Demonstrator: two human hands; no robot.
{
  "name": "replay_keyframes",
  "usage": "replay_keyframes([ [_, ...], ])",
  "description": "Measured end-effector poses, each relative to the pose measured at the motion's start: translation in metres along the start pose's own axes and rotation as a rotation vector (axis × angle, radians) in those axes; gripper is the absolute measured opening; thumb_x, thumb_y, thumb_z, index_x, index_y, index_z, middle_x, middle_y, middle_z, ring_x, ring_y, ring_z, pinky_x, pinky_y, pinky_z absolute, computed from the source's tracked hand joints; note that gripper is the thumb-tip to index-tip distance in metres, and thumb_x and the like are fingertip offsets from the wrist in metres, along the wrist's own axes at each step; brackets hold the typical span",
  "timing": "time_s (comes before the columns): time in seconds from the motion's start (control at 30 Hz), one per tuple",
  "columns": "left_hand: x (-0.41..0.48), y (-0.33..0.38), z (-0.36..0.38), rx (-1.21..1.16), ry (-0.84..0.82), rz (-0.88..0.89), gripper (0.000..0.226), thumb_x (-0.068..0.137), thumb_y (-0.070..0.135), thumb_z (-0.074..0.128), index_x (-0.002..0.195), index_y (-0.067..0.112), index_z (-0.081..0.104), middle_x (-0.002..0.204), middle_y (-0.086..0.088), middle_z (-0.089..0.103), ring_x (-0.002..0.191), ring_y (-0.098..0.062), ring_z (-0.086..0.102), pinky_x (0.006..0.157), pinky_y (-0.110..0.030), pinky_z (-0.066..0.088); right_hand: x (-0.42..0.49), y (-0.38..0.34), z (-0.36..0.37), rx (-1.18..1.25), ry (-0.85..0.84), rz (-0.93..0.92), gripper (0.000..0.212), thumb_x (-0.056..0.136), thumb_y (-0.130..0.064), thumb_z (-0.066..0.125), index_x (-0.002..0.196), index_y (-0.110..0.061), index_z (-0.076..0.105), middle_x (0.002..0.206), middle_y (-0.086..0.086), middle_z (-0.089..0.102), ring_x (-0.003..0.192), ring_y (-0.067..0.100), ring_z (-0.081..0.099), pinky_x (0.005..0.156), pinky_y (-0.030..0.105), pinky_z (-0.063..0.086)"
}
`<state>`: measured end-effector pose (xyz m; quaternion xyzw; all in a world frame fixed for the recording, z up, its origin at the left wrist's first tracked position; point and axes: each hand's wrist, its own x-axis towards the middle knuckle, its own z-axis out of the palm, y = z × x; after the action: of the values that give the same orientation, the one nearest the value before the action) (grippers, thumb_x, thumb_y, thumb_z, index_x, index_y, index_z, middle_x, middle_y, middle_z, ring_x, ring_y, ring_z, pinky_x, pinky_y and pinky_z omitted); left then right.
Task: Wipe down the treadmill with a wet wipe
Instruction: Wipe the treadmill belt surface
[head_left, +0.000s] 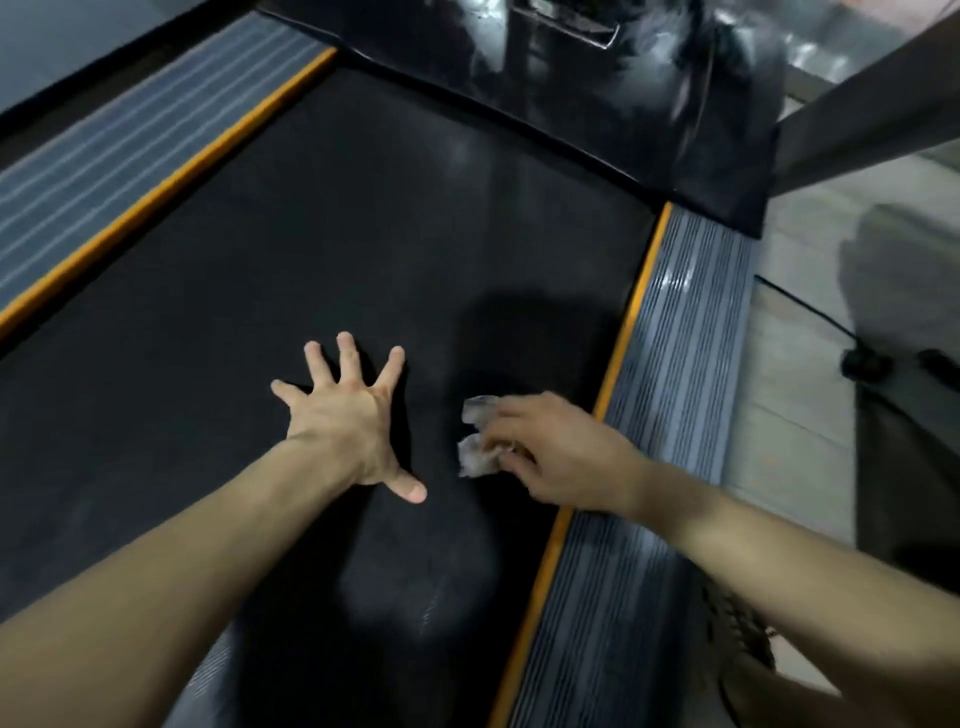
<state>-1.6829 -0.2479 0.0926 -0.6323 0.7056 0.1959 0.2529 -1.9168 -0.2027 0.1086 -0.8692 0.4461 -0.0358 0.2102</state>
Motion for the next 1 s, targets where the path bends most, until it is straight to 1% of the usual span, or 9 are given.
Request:
replay_keyframes([
  [0.07,0.000,0.007,-0.006,0.044,0.001,-0.026,0.178,0.037,0.089,0.086,0.163,0.035,-0.028,0.171,-0.023,-0.024,0.158,-0.057,-0.012,0.122,-0.075,0.023,0.019,0.054,-0.017,-0.111,0.083,0.069,0.024,0.087,-0.011,0.067,0.106,-0.023,0.073,0.111,0.000,0.070,0.107,0.017,0.061,0.097,0.030,0.046],
  [0.23,-0.002,0.016,-0.017,0.146,0.003,-0.032,0.174,0.027,0.092,0.085,0.162,0.031,-0.005,0.167,-0.025,0.000,0.156,-0.057,0.009,0.121,-0.065,0.033,0.075,0.141,-0.060,-0.267,0.314,0.629,0.016,0.090,-0.011,0.064,0.104,-0.018,0.064,0.105,0.008,0.058,0.100,0.034,0.063,0.084,0.043,0.054],
  [0.37,0.014,0.019,-0.042,0.124,0.261,0.158,0.148,0.035,0.096,0.079,0.157,0.031,0.025,0.162,-0.008,0.019,0.156,-0.032,0.016,0.120,-0.059,0.034,0.025,0.057,-0.029,-0.079,0.159,0.254,0.014,0.094,-0.013,0.064,0.104,-0.018,0.071,0.106,0.002,0.061,0.101,0.023,0.062,0.089,0.033,0.049],
  [0.5,0.048,0.036,-0.073,0.056,0.211,0.217,0.168,0.040,0.086,0.088,0.166,0.045,-0.015,0.176,-0.006,-0.021,0.163,-0.040,-0.015,0.124,-0.070,0.023,0.025,0.095,-0.041,-0.082,0.143,0.190,0.021,0.090,-0.004,0.069,0.106,-0.015,0.077,0.107,0.005,0.067,0.100,0.017,0.060,0.089,0.028,0.045],
  [0.63,0.068,0.051,-0.083,0.130,0.053,0.201,0.173,0.036,0.083,0.091,0.162,0.050,-0.022,0.175,-0.004,-0.026,0.161,-0.045,-0.015,0.120,-0.075,0.025,0.088,0.199,-0.086,-0.145,0.359,0.715,0.033,0.083,0.006,0.056,0.100,-0.016,0.073,0.103,0.012,0.073,0.094,0.031,0.072,0.077,0.036,0.056],
  [0.7,0.071,0.052,-0.086,0.149,0.038,0.193,0.174,0.034,0.083,0.091,0.162,0.050,-0.022,0.175,-0.003,-0.024,0.162,-0.045,-0.013,0.120,-0.074,0.028,0.100,0.202,-0.090,-0.125,0.366,0.830,0.038,0.082,0.007,0.056,0.106,-0.014,0.075,0.114,0.013,0.074,0.102,0.033,0.071,0.084,0.039,0.060],
  [0.87,0.072,0.047,-0.080,0.129,0.077,0.211,0.175,0.032,0.085,0.089,0.161,0.051,-0.024,0.175,-0.002,-0.024,0.162,-0.044,-0.013,0.121,-0.073,0.027,0.038,0.117,-0.045,-0.036,0.286,0.297,0.020,0.098,-0.002,0.066,0.109,-0.011,0.081,0.123,0.007,0.071,0.118,0.018,0.064,0.099,0.023,0.048],
  [0.93,0.073,0.047,-0.079,0.142,0.076,0.216,0.175,0.032,0.085,0.089,0.160,0.051,-0.026,0.175,-0.003,-0.025,0.162,-0.044,-0.013,0.121,-0.073,0.027,0.046,0.146,-0.058,-0.100,0.267,0.324,0.022,0.097,-0.001,0.065,0.109,-0.011,0.081,0.120,0.008,0.071,0.115,0.018,0.060,0.098,0.021,0.045],
  [1.0,0.075,0.047,-0.079,0.157,0.073,0.215,0.176,0.032,0.086,0.088,0.159,0.051,-0.028,0.175,-0.003,-0.027,0.162,-0.044,-0.013,0.121,-0.072,0.028,0.084,0.199,-0.085,-0.162,0.332,0.562,0.019,0.100,-0.005,0.059,0.097,-0.011,0.077,0.112,0.018,0.070,0.108,0.034,0.065,0.090,0.036,0.050],
])
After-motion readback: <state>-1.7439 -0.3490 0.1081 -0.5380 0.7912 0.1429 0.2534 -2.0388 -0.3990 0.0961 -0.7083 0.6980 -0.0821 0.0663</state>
